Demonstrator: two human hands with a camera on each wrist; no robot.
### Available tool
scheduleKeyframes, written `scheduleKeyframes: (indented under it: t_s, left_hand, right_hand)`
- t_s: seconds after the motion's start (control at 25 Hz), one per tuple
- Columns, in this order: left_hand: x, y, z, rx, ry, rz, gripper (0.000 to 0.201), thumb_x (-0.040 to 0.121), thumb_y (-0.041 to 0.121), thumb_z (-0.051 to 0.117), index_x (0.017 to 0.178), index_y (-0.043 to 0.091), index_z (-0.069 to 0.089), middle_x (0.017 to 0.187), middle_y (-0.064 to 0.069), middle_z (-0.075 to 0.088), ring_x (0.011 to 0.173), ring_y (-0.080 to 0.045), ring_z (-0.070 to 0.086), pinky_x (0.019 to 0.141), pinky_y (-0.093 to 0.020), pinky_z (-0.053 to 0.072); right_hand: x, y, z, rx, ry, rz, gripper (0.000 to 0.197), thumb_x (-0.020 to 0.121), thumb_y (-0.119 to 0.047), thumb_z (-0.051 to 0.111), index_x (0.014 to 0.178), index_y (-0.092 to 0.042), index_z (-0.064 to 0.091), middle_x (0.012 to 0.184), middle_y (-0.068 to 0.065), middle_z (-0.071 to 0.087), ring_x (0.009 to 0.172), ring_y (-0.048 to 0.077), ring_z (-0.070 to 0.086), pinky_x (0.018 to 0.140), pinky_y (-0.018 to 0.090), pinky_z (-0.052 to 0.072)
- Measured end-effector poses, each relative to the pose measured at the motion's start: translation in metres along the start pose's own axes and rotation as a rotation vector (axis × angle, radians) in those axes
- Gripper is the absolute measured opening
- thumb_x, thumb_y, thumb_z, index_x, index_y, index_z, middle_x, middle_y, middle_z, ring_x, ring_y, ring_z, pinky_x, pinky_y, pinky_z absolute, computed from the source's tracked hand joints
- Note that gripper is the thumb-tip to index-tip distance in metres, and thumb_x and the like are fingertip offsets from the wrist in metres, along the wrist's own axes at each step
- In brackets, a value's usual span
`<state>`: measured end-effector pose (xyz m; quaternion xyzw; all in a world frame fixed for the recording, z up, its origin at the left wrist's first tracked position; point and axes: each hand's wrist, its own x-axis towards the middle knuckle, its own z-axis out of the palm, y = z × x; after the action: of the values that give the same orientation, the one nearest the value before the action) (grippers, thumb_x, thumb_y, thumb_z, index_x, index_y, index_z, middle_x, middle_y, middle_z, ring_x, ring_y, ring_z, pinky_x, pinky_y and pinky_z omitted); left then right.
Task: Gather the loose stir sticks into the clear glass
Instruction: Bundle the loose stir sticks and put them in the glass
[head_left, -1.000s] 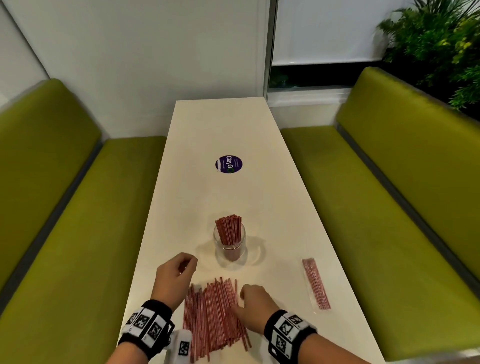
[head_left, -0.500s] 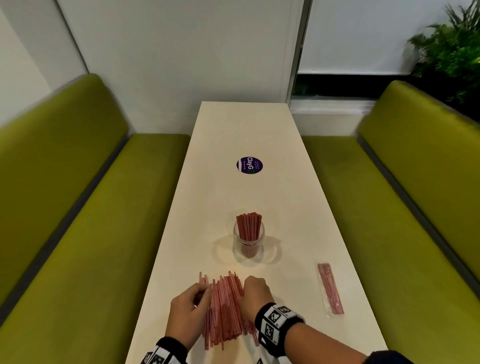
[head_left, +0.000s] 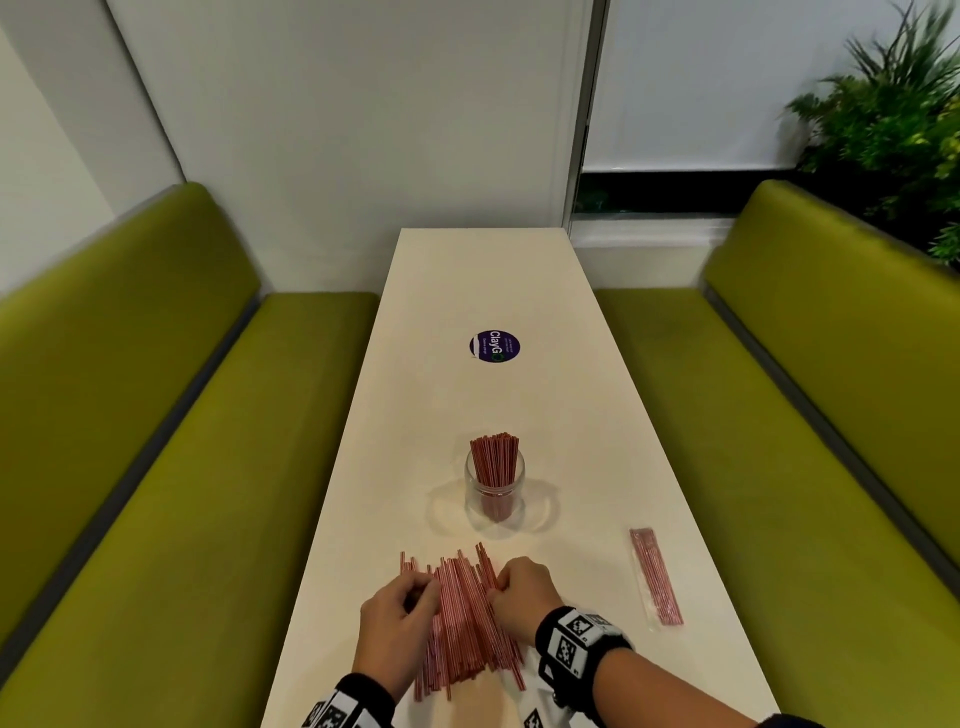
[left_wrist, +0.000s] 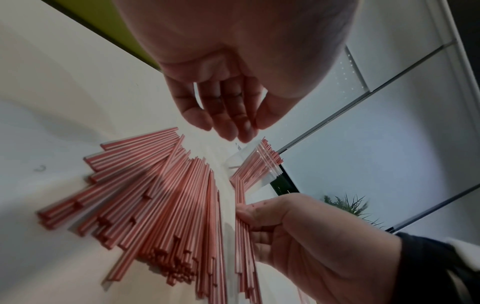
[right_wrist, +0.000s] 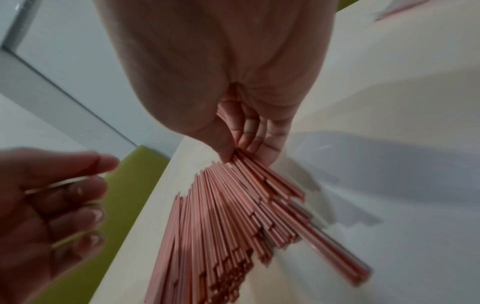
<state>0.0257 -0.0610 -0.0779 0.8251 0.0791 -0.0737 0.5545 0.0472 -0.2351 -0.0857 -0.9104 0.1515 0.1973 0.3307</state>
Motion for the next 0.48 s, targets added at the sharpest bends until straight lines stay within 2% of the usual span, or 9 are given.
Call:
scheduleKeyframes:
  t_s: [0.08, 0.16, 0.24, 0.32, 0.4, 0.48]
  left_hand:
    - [0.002, 0.003, 0.004, 0.025, -0.057, -0.068, 0.02, 0.095, 0.021, 0.062, 0.077, 0.018, 0.072, 0.073, -0.007, 0.072, 0.065, -0.016, 0.064, 0.066, -0.036, 0.056]
    - [0.004, 0.009, 0.012, -0.011, -0.136, -0.142, 0.023, 0.097, 0.025, 0.059, 0.081, 0.014, 0.073, 0.078, -0.009, 0.073, 0.064, -0.018, 0.066, 0.066, -0.04, 0.057]
    - [0.006, 0.018, 0.022, -0.158, -0.22, -0.216, 0.028, 0.099, 0.028, 0.056, 0.089, 0.009, 0.074, 0.085, -0.018, 0.073, 0.066, -0.022, 0.065, 0.063, -0.039, 0.055]
    - [0.005, 0.027, 0.029, -0.247, -0.252, -0.252, 0.031, 0.1, 0.033, 0.054, 0.096, 0.011, 0.074, 0.091, -0.017, 0.075, 0.068, -0.024, 0.066, 0.058, -0.032, 0.052]
    - [0.004, 0.033, 0.034, -0.266, -0.213, -0.241, 0.031, 0.101, 0.032, 0.052, 0.098, 0.01, 0.073, 0.089, -0.014, 0.077, 0.068, -0.024, 0.069, 0.057, -0.031, 0.052]
    - [0.005, 0.036, 0.04, -0.304, -0.174, -0.238, 0.032, 0.103, 0.027, 0.049, 0.098, 0.004, 0.07, 0.087, -0.017, 0.077, 0.068, -0.026, 0.07, 0.058, -0.032, 0.054]
  right_hand:
    - [-0.004, 0.001, -0.007, 0.115, 0.035, -0.034, 0.015, 0.09, -0.021, 0.065, 0.078, -0.016, 0.057, 0.08, -0.001, 0.059, 0.067, 0.012, 0.054, 0.06, 0.018, 0.047]
    - [-0.009, -0.001, -0.014, 0.191, 0.039, -0.093, 0.014, 0.089, -0.023, 0.068, 0.079, -0.019, 0.06, 0.075, -0.006, 0.058, 0.064, 0.006, 0.053, 0.055, 0.012, 0.04]
    - [-0.016, -0.006, -0.02, 0.221, -0.024, -0.172, 0.016, 0.088, -0.024, 0.07, 0.075, -0.024, 0.061, 0.07, -0.009, 0.059, 0.062, 0.003, 0.054, 0.056, 0.011, 0.041]
    - [-0.022, -0.01, -0.025, 0.234, -0.117, -0.251, 0.019, 0.089, -0.024, 0.068, 0.071, -0.03, 0.062, 0.069, -0.011, 0.062, 0.062, 0.002, 0.058, 0.059, 0.013, 0.045]
    - [-0.027, -0.013, -0.029, 0.235, -0.138, -0.311, 0.023, 0.088, -0.022, 0.065, 0.068, -0.032, 0.062, 0.069, -0.011, 0.065, 0.063, 0.002, 0.06, 0.06, 0.013, 0.046]
    - [-0.029, -0.014, -0.033, 0.25, -0.096, -0.328, 0.015, 0.086, -0.022, 0.067, 0.072, -0.025, 0.07, 0.071, -0.006, 0.068, 0.064, 0.004, 0.062, 0.061, 0.014, 0.049]
